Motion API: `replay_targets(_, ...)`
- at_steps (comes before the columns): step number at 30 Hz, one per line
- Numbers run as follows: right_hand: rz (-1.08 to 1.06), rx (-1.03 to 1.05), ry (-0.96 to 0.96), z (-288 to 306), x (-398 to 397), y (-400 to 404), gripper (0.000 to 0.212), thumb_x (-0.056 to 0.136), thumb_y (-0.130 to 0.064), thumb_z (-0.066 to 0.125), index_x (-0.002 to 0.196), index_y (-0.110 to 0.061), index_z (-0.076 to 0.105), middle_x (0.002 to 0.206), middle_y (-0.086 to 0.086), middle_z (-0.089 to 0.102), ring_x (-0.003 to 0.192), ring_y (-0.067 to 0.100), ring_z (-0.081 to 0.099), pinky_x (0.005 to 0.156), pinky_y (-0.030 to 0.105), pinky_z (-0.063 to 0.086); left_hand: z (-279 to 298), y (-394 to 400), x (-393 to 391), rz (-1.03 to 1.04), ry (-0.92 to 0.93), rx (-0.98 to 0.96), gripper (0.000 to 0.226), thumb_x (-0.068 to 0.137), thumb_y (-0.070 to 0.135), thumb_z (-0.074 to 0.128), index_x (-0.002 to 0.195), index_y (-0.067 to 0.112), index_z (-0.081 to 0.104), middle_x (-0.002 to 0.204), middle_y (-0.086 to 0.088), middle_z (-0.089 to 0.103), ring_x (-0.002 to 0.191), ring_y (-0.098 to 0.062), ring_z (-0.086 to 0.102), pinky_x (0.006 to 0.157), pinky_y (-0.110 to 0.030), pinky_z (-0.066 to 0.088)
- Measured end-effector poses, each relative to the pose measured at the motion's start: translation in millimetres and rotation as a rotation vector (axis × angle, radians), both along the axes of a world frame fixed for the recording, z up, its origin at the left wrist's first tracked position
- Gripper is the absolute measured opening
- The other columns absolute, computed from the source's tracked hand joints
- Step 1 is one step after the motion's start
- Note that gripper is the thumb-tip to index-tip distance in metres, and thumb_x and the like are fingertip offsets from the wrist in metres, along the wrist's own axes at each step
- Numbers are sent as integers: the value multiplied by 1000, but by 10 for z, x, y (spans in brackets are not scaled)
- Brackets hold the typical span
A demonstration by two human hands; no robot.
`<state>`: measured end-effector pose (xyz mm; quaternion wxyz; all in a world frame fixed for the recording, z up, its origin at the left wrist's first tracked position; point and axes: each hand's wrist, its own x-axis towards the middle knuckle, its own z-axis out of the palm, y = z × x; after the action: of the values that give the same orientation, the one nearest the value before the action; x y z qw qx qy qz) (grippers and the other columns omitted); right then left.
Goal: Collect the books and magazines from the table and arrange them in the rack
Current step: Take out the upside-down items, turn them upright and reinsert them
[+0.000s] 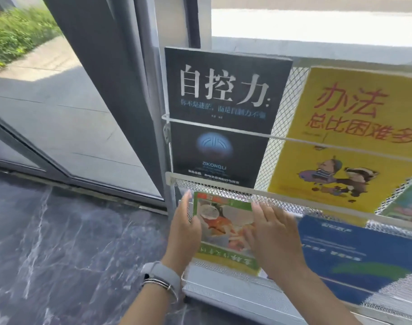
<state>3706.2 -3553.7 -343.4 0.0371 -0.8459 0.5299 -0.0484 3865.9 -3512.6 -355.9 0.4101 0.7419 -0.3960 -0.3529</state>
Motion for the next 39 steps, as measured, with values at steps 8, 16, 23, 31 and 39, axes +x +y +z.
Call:
replay_targets(8,77,88,-104,166,308,0,15,77,-29,79,87,-25,70,79,-8,68,60,23,68,48,27,41,13,1,159,67,153,-70,34,84,-2,45,88,31,52,85,-3,63,75,-15,59,67,-22,51)
replay_targets(16,145,-4,-486,823,-28,200,14,86,-37,48,87,-30,61,78,-15,60,58,13,56,43,27,44,142,288,397,111,376,-58,36,79,14,63,110,26,48,121,-1,55,115,-17,52,101,-34,41)
replay_targets(23,-216,149,-1207,1662,-590,444,31,84,-21,70,74,-51,70,60,-17,67,51,2,53,47,1,37,490,598,177,152,505,-11,66,73,15,73,127,18,34,132,-5,41,110,-16,52,80,-14,43)
replay_targets(31,-461,372,-1863,1767,-817,592,14,53,-39,73,66,-33,74,69,-13,76,59,3,72,50,24,60,1163,451,-275,116,1098,-212,30,72,17,56,102,19,60,90,1,75,89,-16,68,92,-36,44)
replay_targets(39,-589,615,-1942,1375,-722,723,30,86,-7,54,76,-26,75,77,-8,77,67,1,72,57,14,58,1688,400,-152,8,1032,-446,32,63,25,72,93,17,67,87,1,76,78,-11,71,63,-22,56)
